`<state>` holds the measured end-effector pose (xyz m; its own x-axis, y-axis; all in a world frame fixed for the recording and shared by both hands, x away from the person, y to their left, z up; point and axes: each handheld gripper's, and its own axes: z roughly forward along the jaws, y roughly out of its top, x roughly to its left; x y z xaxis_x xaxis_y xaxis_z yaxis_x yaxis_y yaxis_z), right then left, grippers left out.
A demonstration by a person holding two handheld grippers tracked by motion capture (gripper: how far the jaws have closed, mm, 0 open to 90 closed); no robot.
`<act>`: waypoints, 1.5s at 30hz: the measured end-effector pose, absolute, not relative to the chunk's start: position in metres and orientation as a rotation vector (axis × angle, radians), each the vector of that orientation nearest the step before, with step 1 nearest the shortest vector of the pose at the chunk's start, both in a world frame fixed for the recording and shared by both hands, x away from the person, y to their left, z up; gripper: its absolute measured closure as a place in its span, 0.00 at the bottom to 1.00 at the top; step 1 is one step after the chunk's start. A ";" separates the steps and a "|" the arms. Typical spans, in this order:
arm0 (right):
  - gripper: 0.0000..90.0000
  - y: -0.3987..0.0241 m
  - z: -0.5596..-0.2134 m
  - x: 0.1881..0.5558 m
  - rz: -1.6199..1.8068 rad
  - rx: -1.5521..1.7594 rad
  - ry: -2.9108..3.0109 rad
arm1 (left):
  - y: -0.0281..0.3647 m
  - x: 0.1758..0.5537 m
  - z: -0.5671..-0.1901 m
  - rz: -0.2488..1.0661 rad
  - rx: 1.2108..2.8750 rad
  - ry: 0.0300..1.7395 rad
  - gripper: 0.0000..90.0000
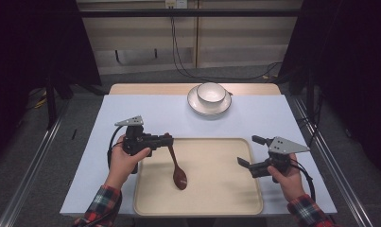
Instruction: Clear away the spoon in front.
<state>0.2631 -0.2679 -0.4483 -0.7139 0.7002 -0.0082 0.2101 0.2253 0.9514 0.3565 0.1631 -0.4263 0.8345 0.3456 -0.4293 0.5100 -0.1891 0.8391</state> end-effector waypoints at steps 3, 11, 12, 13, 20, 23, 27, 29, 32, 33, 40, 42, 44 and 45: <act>0.03 -0.269 -0.448 0.263 1.507 0.843 2.060 | 0.161 0.356 -0.429 -0.161 1.821 0.646 0.85; 0.03 -0.269 -0.446 0.263 1.503 0.829 2.046 | 0.157 0.353 -0.430 -0.142 1.838 0.644 0.83; 0.03 -0.269 -0.446 0.263 1.507 0.834 2.042 | 0.157 0.353 -0.431 -0.146 1.832 0.642 0.83; 0.03 -0.269 -0.446 0.263 1.503 0.824 2.048 | 0.158 0.353 -0.430 -0.148 1.832 0.639 0.83; 0.03 -0.268 -0.446 0.263 1.509 0.833 2.047 | 0.156 0.353 -0.433 -0.130 1.832 0.645 0.79; 0.03 -0.269 -0.446 0.264 1.505 0.823 2.049 | 0.155 0.353 -0.434 -0.121 1.841 0.645 0.78; 0.03 -0.269 -0.446 0.264 1.511 0.827 2.049 | 0.153 0.353 -0.436 -0.120 1.845 0.641 0.76; 0.03 -0.268 -0.447 0.264 1.507 0.834 2.049 | 0.152 0.354 -0.437 -0.107 1.849 0.639 0.75; 0.03 -0.268 -0.447 0.264 1.511 0.840 2.047 | 0.151 0.354 -0.438 -0.104 1.853 0.640 0.73; 0.03 -0.269 -0.447 0.264 1.509 0.834 2.055 | 0.151 0.354 -0.439 -0.106 1.853 0.640 0.73; 0.03 -0.269 -0.447 0.264 1.509 0.846 2.047 | 0.148 0.355 -0.441 -0.090 1.868 0.632 0.71; 0.03 -0.269 -0.447 0.264 1.514 0.831 2.050 | 0.147 0.355 -0.441 -0.083 1.870 0.634 0.70; 0.03 -0.269 -0.447 0.263 1.504 0.837 2.047 | 0.146 0.355 -0.442 -0.086 1.872 0.631 0.69; 0.03 -0.269 -0.447 0.262 1.501 0.832 2.054 | 0.146 0.355 -0.442 -0.080 1.880 0.627 0.69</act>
<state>0.2624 -0.2689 -0.4468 -0.7107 0.7033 -0.0136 0.2005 0.2211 0.9544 0.3548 0.1456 -0.4424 0.8576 0.3831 -0.3433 0.4570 -0.2610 0.8503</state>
